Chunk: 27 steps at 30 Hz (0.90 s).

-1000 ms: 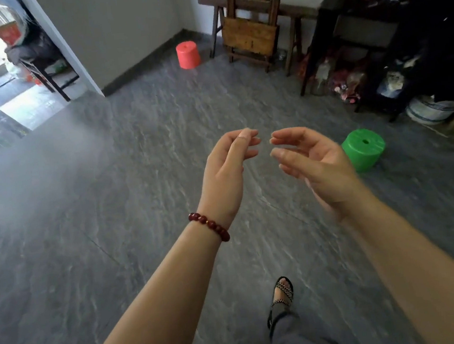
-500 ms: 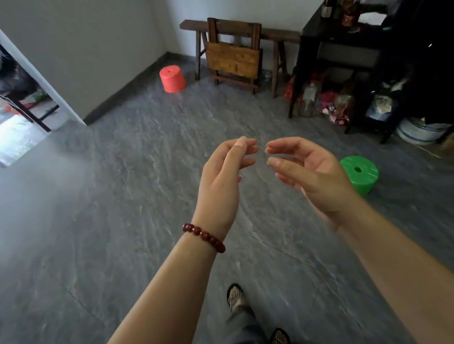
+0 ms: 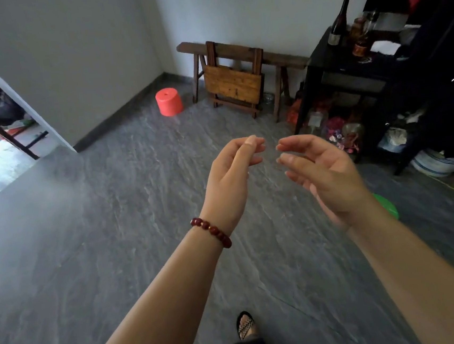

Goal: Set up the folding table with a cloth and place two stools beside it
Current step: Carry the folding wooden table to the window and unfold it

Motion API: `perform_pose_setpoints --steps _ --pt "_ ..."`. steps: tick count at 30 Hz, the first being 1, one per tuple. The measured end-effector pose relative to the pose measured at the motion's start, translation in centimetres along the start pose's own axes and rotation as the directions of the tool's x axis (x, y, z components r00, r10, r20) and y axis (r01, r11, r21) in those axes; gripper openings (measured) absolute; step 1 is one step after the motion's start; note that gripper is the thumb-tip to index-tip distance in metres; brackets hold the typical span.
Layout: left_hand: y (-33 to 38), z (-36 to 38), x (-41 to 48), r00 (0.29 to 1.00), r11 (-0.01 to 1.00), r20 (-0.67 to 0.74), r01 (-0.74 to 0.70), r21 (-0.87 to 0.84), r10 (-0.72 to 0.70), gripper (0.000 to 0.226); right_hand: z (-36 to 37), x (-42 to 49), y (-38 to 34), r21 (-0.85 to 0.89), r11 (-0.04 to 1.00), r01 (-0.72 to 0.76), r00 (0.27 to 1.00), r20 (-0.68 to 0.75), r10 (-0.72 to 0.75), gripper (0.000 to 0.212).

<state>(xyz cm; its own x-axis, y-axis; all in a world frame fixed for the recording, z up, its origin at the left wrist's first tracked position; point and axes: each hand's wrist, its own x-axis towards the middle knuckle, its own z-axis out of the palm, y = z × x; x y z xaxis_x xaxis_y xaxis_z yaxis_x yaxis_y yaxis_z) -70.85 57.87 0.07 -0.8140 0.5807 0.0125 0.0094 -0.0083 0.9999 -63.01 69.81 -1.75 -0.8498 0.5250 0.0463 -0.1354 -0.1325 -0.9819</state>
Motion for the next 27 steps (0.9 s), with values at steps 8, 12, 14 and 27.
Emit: perform_pose_setpoints --steps 8,12,14,27 --pt "-0.8 0.4 10.0 0.999 0.999 0.035 0.020 0.028 -0.021 0.024 -1.1 8.8 0.6 0.007 1.000 -0.008 0.999 -0.045 0.008 0.029" --pt "-1.1 2.1 15.2 0.998 0.999 0.052 0.021 0.035 -0.023 0.024 -3.3 13.5 0.8 0.021 1.000 -0.013 0.997 -0.076 0.015 0.027" --pt "-1.1 3.1 18.3 0.998 0.999 0.057 0.018 0.029 -0.020 0.024 -4.6 16.4 0.7 0.018 1.000 -0.011 0.997 -0.072 0.012 0.026" --pt "-0.5 12.6 37.5 0.999 1.000 0.035 0.003 0.021 -0.003 0.025 -15.2 35.2 -1.4 -0.048 0.999 0.002 0.998 -0.061 -0.005 0.019"
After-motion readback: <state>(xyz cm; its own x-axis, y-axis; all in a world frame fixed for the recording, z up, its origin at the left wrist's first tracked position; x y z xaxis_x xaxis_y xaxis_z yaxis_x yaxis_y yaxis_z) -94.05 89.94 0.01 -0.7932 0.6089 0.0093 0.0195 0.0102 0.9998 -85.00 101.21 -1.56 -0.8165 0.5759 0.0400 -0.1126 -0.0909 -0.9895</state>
